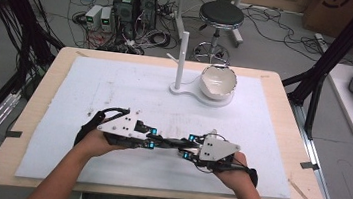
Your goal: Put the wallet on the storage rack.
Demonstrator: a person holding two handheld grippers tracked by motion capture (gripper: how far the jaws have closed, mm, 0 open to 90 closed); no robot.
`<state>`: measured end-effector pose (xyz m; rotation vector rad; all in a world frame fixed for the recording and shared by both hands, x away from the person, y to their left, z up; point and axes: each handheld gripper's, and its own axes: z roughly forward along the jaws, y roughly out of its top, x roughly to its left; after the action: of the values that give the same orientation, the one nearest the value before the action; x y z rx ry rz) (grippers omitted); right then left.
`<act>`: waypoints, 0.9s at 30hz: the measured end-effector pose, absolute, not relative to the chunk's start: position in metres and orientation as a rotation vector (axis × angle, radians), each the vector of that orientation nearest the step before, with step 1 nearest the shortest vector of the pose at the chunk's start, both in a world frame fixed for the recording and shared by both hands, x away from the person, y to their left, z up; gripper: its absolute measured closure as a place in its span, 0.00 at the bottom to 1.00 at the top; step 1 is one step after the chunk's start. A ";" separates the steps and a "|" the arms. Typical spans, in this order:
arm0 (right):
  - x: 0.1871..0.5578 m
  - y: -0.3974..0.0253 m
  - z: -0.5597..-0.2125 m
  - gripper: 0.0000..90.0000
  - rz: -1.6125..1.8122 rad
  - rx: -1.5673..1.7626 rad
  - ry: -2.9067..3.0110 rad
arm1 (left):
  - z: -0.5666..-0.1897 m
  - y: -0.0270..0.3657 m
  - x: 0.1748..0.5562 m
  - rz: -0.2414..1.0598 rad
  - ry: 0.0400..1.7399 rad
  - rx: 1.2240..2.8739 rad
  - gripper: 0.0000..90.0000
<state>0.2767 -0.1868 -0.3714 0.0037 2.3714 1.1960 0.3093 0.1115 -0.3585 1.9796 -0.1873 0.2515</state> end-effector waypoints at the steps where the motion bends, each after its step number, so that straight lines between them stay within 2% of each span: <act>1: 0.277 -0.187 -0.372 0.86 1.194 0.000 2.386 | -0.358 0.112 0.309 0.261 -0.177 1.979 0.91; 4: 0.279 -0.186 -0.374 0.90 1.207 0.028 2.417 | -0.359 0.114 0.312 0.274 -0.115 1.948 0.85; 5: 0.281 -0.187 -0.374 0.91 1.220 0.048 2.426 | -0.359 0.116 0.313 0.284 -0.078 1.929 0.78; 7: 0.284 -0.189 -0.375 0.91 1.220 0.092 2.429 | -0.357 0.121 0.315 0.325 -0.010 1.901 0.57; 11: 0.293 -0.204 -0.374 0.91 1.265 0.222 2.384 | -0.354 0.138 0.319 0.377 0.078 1.848 0.39; 18: 0.312 -0.232 -0.365 0.91 1.325 0.415 2.225 | -0.359 0.168 0.322 0.420 0.194 1.806 0.31; 27: 0.349 -0.250 -0.353 0.91 1.320 0.585 2.082 | -0.359 0.178 0.322 0.450 0.230 1.793 0.31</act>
<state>0.3489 -0.2500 -0.3527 0.5850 2.0823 1.3197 0.3221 0.1776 -0.3588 1.7930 0.2299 0.4501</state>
